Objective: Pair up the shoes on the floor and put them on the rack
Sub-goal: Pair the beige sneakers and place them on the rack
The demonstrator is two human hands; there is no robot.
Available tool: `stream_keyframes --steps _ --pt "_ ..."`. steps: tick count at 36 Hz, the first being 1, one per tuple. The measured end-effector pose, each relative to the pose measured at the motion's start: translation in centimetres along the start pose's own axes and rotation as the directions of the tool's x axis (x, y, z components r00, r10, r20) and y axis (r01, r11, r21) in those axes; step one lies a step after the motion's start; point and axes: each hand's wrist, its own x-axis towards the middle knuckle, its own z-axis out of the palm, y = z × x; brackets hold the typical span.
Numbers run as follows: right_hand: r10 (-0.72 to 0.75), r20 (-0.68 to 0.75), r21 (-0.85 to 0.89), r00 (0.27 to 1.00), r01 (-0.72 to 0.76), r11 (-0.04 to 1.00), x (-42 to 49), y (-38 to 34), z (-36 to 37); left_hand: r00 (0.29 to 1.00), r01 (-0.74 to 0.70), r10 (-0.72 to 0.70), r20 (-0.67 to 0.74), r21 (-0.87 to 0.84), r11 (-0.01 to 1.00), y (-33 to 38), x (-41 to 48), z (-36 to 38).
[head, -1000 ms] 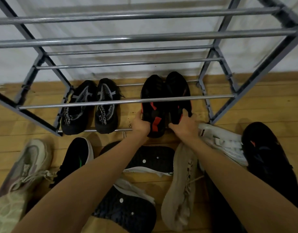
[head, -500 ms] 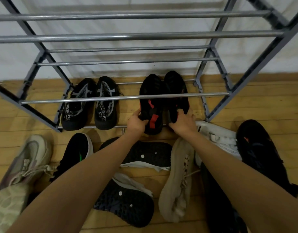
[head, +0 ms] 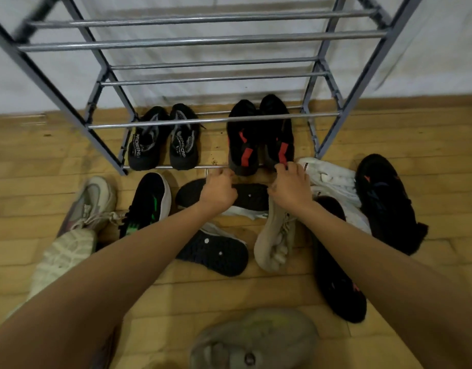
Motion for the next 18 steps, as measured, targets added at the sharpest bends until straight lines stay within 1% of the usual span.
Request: stream_keyframes --steps 3,8,15,18 --pt "0.008 0.028 0.011 1.0 -0.008 1.0 -2.8 0.0 0.5 0.999 -0.015 0.013 0.031 0.089 0.996 -0.5 -2.6 -0.5" --pt "0.027 0.118 -0.066 0.993 -0.019 0.998 -7.3 0.0 1.1 0.996 -0.017 0.003 0.085 0.157 0.987 -1.6 -6.8 -1.3" --pt "0.083 0.248 0.074 0.965 -0.104 0.992 -10.4 -1.0 2.9 0.979 -0.029 -0.019 0.204 0.229 0.973 -3.5 -10.5 1.0" --pt "0.117 0.239 0.1 0.964 -0.144 0.984 -11.0 -1.2 4.4 0.958 -0.033 -0.061 0.282 0.316 0.948 -4.7 -11.2 2.8"
